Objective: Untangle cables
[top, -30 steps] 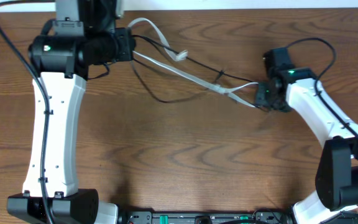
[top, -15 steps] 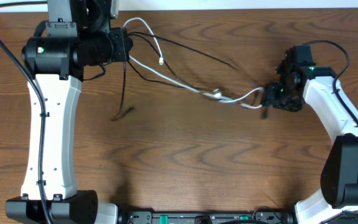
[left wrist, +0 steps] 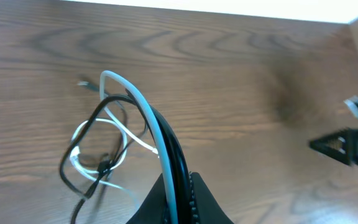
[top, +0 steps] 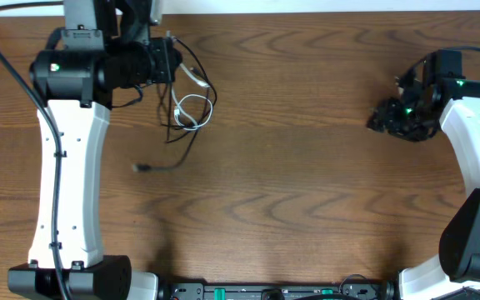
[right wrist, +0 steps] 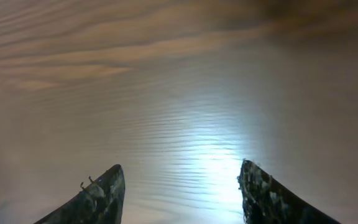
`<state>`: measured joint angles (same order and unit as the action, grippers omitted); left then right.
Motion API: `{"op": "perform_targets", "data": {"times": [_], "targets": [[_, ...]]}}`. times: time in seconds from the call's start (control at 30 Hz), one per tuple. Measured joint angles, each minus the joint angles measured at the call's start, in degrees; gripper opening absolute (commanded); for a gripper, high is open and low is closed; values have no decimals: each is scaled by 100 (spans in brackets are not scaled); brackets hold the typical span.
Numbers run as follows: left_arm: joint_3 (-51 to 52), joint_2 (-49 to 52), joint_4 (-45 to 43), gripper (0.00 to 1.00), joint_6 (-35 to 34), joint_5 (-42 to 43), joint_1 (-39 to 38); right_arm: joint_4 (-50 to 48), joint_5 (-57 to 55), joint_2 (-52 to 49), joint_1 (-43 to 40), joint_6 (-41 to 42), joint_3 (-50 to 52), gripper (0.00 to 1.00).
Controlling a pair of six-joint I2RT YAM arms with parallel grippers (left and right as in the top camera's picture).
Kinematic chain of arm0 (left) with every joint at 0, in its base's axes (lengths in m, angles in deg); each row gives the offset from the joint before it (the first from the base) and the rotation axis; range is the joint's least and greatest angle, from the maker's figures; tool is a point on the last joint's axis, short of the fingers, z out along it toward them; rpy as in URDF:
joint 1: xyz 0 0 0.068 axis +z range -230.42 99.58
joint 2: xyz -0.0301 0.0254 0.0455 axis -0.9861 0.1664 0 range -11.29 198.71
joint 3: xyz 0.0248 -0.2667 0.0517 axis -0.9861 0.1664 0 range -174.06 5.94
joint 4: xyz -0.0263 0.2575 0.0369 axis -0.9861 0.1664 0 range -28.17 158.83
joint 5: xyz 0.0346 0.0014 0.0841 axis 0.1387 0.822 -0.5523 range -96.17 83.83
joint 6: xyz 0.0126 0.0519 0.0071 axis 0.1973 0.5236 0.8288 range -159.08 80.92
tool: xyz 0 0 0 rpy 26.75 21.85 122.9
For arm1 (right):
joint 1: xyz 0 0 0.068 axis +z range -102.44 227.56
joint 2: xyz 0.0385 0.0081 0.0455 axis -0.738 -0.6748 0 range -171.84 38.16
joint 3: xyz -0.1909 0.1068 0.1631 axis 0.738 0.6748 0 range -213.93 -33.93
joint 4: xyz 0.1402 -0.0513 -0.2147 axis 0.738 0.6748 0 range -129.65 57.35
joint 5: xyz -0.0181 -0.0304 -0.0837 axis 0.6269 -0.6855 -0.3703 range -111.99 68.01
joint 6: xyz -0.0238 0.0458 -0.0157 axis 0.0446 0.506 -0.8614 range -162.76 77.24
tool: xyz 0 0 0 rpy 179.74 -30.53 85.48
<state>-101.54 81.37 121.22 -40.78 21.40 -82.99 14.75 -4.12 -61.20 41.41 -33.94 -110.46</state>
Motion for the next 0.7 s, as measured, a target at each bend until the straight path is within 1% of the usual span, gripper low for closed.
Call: {"op": "perform_targets", "data": {"times": [0.1, 0.2, 0.27, 0.3, 0.4, 0.5, 0.57, 0.7], "targets": [[22, 0, 0, 8, -48, 116, -299, -306, 1082, 20, 98, -282, -2, 57], [57, 0, -2, 8, -175, 173, -669, -621, 1943, 127, 160, -450, -2, 63], [96, 2, 0, 17, -249, 214, -953, -750, 2293, 282, 173, -525, -2, 68], [98, 22, 0, 28, -295, 223, -1102, -789, 2406, 369, 173, -553, -2, 71], [98, 131, -15, 49, -380, 251, -1550, -850, 2636, 667, 170, -603, -2, 77], [98, 304, -39, 63, -308, 249, -1950, -859, 2673, 896, 166, -614, -2, 80], [101, 415, -39, 66, -245, 201, -2129, -852, 2623, 986, 166, -603, -2, 80], [107, 455, 50, 66, -144, 81, -2157, -809, 2461, 1019, 166, -568, -2, 80]]}}
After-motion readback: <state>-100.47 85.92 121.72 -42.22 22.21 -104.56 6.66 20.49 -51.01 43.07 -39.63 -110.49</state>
